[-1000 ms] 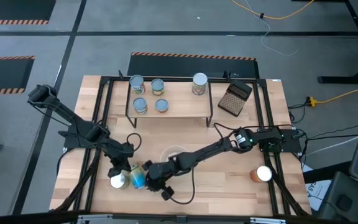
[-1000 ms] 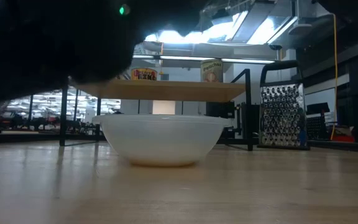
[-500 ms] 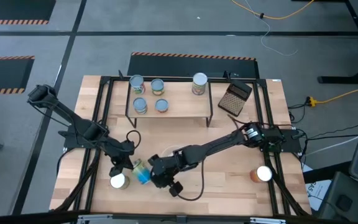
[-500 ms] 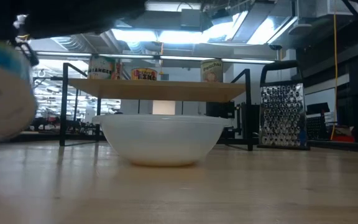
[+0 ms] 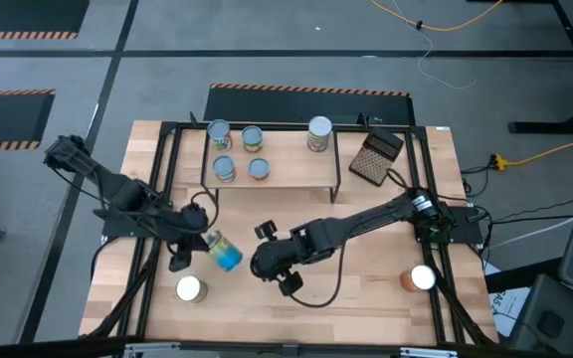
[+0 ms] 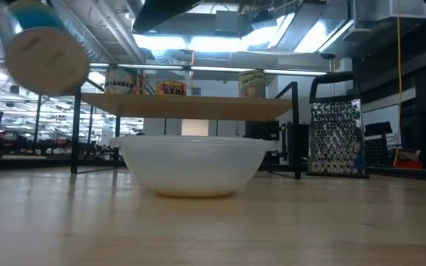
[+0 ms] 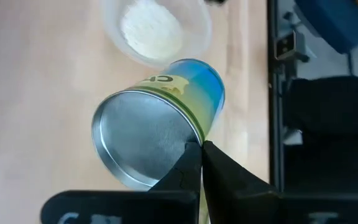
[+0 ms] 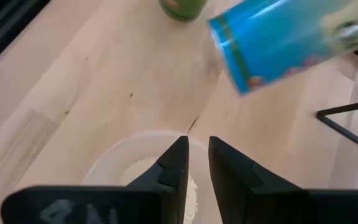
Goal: Pick and place cans onto a shelf
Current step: Put the canned cherries on the shelf
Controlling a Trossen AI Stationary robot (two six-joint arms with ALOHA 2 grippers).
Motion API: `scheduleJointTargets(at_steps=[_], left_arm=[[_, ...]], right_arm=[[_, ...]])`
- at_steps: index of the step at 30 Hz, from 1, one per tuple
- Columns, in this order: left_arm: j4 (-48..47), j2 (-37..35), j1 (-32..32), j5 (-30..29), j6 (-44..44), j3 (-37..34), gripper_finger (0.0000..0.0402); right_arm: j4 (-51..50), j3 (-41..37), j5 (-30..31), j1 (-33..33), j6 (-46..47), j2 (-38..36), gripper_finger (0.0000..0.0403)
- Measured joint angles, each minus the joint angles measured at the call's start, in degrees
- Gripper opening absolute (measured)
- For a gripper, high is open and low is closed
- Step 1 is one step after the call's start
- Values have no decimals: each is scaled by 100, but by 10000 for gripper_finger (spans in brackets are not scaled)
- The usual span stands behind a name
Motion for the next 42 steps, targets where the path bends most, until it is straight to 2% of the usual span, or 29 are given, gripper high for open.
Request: scheduleJointTargets(at_steps=[8,18,32,36,42], left_arm=[[-1270,4,0,-435,-22,544,1],[-2408,652,262,-296,-22,562,0],[-2396,2544,354,-299,152,562,0],[-2429,2831,354,-333,152,581,0],[-2425,2884,369,-335,152,593,0]], right_arm=[[193,0,3,-54,5,2,67],[578,0,-1,-54,-11,2,67],[587,-4,-5,-138,-17,7,67],[583,-7,-5,-146,-17,11,67],[583,-7,-7,-146,-20,11,67]])
